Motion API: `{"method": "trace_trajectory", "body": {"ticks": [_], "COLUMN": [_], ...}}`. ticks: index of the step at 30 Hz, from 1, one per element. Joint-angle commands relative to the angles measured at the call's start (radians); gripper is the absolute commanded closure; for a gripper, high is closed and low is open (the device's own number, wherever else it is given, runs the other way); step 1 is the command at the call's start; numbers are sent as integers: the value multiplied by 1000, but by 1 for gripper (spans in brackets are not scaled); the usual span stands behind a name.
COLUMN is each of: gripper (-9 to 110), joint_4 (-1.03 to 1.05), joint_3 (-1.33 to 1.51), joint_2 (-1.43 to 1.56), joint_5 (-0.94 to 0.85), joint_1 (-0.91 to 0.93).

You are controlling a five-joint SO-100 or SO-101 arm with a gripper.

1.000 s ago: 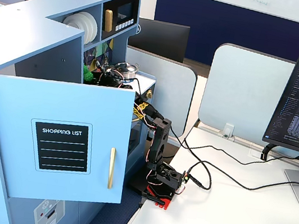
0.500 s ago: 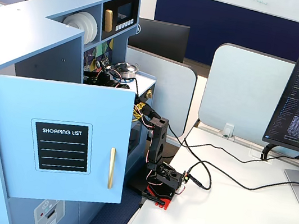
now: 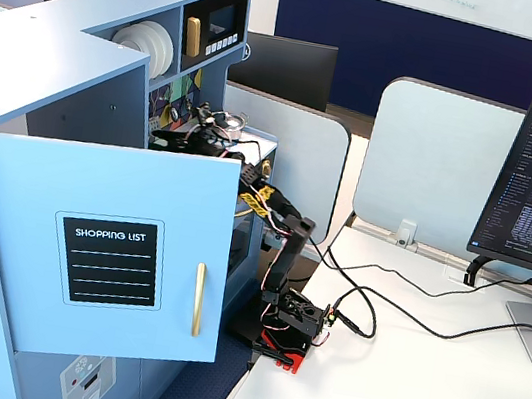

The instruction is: Pick up the green pineapple from the left cabinet and place it in the green recipient

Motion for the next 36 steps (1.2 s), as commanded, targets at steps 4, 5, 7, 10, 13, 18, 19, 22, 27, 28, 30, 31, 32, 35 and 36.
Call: {"method": "trace_trajectory", "body": {"ticks": [4, 5, 7, 10, 13, 18, 19, 22, 27, 28, 30, 31, 32, 35, 36], "gripper": [55, 55, 55, 55, 54, 52, 52, 52, 50, 50, 49, 48, 47, 46, 46], "joint_4": [3, 0, -2, 25, 103, 219, 232, 307, 380, 385, 387, 402, 445, 606, 664], "joint_3": [495, 584, 755, 996, 1183, 1374, 1413, 1489, 1608, 1634, 1683, 1697, 1697, 1697, 1697], "joint_2": [491, 557, 686, 881, 1057, 1200, 1226, 1287, 1287, 1287, 1287, 1287, 1287, 1287, 1287], "joint_5": [6, 0, 0, 21, 43, 77, 78, 98, 97, 100, 120, 138, 153, 140, 132], "joint_1": [-35, -35, -35, -46, -54, -66, -66, -67, -60, -60, -54, -52, -52, -44, -43]}}
